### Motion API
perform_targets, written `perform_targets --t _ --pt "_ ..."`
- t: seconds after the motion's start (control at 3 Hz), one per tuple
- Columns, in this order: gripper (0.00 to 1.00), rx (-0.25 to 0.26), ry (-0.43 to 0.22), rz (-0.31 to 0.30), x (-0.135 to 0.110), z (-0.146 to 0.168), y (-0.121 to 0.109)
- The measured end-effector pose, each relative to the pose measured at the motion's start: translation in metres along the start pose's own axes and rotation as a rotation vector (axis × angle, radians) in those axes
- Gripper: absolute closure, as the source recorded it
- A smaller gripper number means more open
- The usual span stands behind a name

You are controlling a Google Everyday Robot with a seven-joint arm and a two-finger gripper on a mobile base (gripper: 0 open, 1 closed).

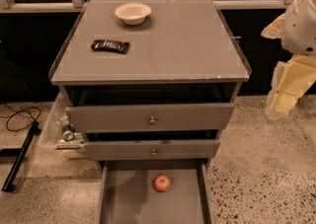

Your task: Pick apple from bottom drawer and place on counter

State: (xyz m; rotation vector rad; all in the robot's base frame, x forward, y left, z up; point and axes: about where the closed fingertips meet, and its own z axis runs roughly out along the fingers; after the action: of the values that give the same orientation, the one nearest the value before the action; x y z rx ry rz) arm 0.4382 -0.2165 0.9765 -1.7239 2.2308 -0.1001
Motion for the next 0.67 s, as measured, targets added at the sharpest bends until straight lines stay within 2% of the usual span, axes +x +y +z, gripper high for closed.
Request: perform_targets --t 0.33,0.67 --pt "0.0 0.016 0.004 -0.003 -0.001 -0.002 0.001" --pt "0.0 0.008 -0.012 -0.014 0.002 0.017 0.021"
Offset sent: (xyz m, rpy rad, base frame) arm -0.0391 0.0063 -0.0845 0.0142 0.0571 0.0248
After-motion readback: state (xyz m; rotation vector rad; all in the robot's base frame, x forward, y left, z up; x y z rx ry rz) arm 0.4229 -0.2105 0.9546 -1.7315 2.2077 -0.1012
